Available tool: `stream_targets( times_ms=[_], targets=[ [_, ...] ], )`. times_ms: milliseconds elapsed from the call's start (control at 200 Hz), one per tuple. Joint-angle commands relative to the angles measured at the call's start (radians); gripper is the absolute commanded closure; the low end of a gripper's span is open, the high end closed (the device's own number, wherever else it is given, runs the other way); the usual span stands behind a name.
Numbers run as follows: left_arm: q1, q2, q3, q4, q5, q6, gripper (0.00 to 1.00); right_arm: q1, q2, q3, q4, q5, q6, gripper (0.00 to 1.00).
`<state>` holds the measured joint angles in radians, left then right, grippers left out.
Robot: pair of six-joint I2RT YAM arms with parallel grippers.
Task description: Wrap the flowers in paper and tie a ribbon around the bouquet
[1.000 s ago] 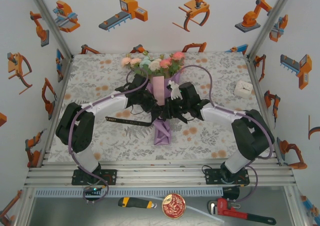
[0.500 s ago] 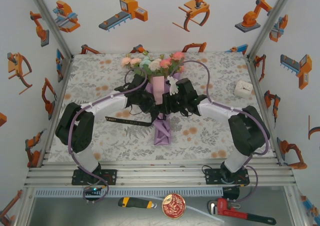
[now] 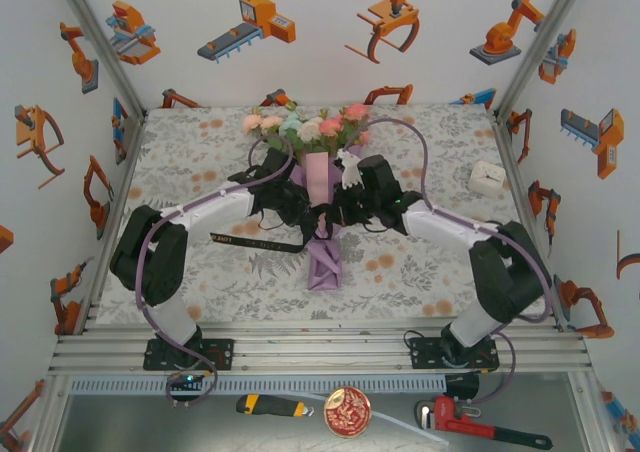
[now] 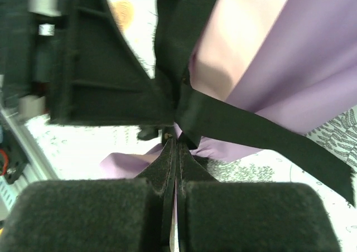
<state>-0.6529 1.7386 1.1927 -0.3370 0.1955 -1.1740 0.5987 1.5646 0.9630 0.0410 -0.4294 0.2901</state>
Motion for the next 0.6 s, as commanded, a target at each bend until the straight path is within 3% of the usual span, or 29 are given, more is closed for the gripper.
stream_targets(
  times_ms=[0,330,596],
  targets=[
    [0.005,-0.024,0.022,-0.006,0.015,0.007,1.0,0.001,-0.077,-0.042,0.079,-0.083,-0.006,1.0],
    [-0.015,0.001,-0.007,0.117,0.106,-0.047,1.0,0.002,-0.028,-0.075,0.185,-0.232,0.053,0.99],
    [-0.031,0.012,-0.079,0.263,0.183,-0.114,1.0,0.001,0.002,-0.08,0.202,-0.236,0.059,0.87]
  ],
)
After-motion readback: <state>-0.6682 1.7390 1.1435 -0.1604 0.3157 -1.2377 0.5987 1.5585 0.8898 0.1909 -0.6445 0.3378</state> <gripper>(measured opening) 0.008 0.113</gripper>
